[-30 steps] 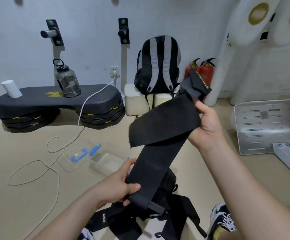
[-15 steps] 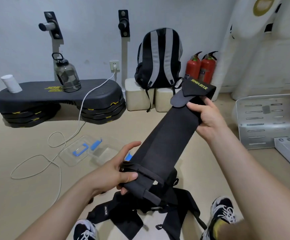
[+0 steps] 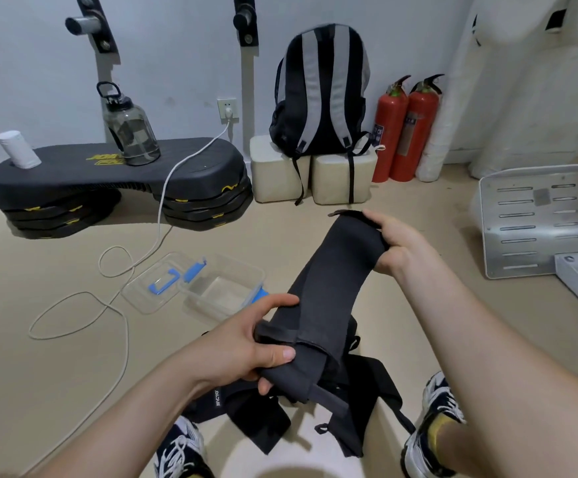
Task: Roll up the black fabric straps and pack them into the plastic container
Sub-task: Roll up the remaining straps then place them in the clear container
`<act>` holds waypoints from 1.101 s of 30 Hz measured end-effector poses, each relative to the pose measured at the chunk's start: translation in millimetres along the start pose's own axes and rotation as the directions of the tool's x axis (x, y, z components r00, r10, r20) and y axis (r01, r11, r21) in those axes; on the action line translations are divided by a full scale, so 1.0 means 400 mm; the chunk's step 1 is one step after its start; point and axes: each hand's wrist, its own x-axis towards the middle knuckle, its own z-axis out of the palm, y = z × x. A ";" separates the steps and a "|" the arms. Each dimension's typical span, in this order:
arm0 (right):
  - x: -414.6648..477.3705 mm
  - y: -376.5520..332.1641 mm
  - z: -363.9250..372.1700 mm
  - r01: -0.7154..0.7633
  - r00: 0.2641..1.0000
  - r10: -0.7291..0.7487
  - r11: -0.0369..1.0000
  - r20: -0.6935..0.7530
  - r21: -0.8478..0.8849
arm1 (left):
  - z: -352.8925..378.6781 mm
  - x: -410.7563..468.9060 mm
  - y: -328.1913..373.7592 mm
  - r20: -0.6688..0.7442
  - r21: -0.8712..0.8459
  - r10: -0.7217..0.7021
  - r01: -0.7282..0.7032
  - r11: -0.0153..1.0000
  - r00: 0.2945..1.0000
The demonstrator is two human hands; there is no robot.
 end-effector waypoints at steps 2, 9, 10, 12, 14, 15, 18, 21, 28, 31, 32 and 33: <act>-0.009 -0.011 0.006 0.012 1.000 -0.012 1.000 0.022 0.005 | 0.003 0.004 -0.001 0.015 0.021 -0.027 0.027 0.999 1.000; -0.054 -0.025 0.013 0.147 0.983 -0.145 0.989 0.109 -0.007 | 0.044 0.015 0.002 0.016 -0.223 -0.038 0.041 0.974 0.999; -0.050 -0.023 0.007 0.161 0.979 -0.160 0.987 0.127 -0.001 | 0.048 0.015 0.005 -0.002 -0.259 -0.016 0.015 0.966 1.000; -0.034 -0.013 -0.014 0.159 0.974 -0.171 0.984 0.152 0.083 | 0.053 0.013 0.015 -0.069 -0.297 0.047 -0.066 0.953 0.997; -0.011 0.025 -0.048 0.101 0.985 -0.128 0.970 0.113 0.221 | 0.055 0.009 0.029 -0.118 -0.256 0.116 -0.143 0.956 0.986; -0.002 0.057 -0.065 0.056 0.992 -0.088 0.955 0.095 0.293 | 0.056 0.007 0.035 -0.132 -0.218 0.138 -0.164 0.962 0.982; 0.018 0.199 -0.105 -0.073 0.995 0.039 0.903 0.090 0.424 | 0.066 -0.001 0.039 -0.138 -0.124 0.143 -0.161 0.979 0.980; 0.026 0.338 -0.112 -0.236 0.968 0.168 0.859 0.186 0.455 | 0.076 -0.008 0.034 -0.125 -0.082 0.111 -0.122 0.989 0.986; 0.090 0.392 -0.094 -0.173 0.982 0.168 0.983 0.090 0.054 | 0.069 -0.026 0.021 -0.018 0.005 0.042 -0.042 0.999 0.999; 0.118 0.365 -0.096 -0.080 0.995 0.084 0.994 -0.051 0.080 | 0.073 -0.023 0.013 -0.028 -0.003 0.040 -0.040 0.999 0.999; 0.103 0.352 -0.093 -0.060 0.994 0.069 0.993 -0.084 0.105 | 0.072 -0.022 0.012 -0.047 -0.018 0.036 -0.036 0.999 0.998; 0.088 0.345 -0.093 -0.055 0.993 0.068 0.990 -0.100 0.127 | 0.070 -0.019 0.008 -0.069 -0.029 0.029 -0.031 0.999 0.997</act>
